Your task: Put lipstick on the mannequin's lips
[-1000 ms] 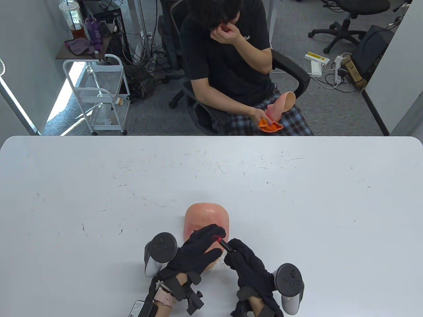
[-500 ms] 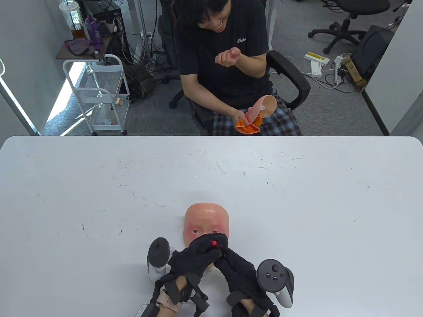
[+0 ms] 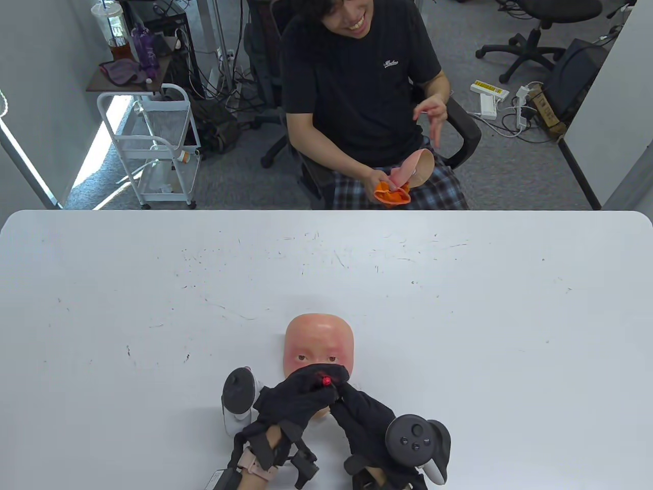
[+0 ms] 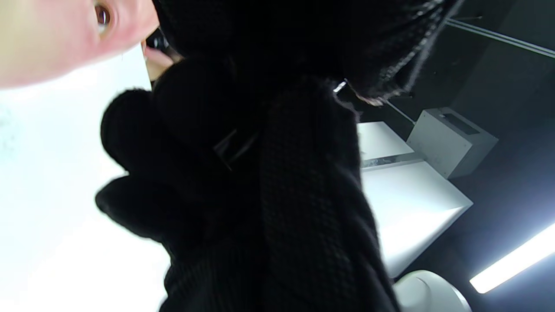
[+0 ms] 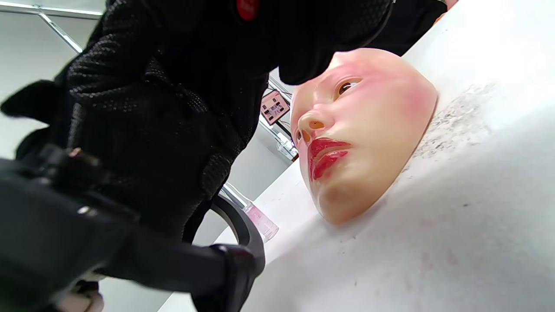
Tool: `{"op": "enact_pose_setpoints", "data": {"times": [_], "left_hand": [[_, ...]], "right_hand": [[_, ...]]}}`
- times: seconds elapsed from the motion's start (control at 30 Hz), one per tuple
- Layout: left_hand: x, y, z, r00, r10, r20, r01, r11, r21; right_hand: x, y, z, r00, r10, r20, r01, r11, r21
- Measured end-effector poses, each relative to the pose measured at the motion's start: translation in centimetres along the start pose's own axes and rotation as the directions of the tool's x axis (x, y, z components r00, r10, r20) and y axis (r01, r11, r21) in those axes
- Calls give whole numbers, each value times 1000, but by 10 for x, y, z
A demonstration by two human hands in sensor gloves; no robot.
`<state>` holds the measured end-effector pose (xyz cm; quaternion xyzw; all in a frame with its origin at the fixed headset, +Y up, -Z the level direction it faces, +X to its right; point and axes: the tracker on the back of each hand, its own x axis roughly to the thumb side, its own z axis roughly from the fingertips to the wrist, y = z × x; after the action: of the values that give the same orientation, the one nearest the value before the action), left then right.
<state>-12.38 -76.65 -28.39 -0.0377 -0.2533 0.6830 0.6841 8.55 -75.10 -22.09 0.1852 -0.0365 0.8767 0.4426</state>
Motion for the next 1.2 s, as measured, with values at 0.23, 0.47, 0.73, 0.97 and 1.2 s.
{"op": "enact_pose_setpoints", "data": {"times": [0.23,0.47,0.73,0.97,1.2], "left_hand": [[-1,-5,0,1000,-1,7,1,999,-45],[2,1,0,995,-96,29,96,995,-1],[-4,-3,2,1000,-1,8,2,999,-54],[1,3,1,992,-122,35,123,992,-7],[-5,-1,1,998,-54,23,55,997,-52]], "right_hand": [[5,1,3,995,102,-5,-103,993,-58],[2,3,3,994,104,-18,-105,994,-41],[1,6,3,989,144,-20,-145,988,-46],[-1,5,3,994,106,-24,-107,994,-22],[2,6,4,989,142,-35,-143,988,-50]]}}
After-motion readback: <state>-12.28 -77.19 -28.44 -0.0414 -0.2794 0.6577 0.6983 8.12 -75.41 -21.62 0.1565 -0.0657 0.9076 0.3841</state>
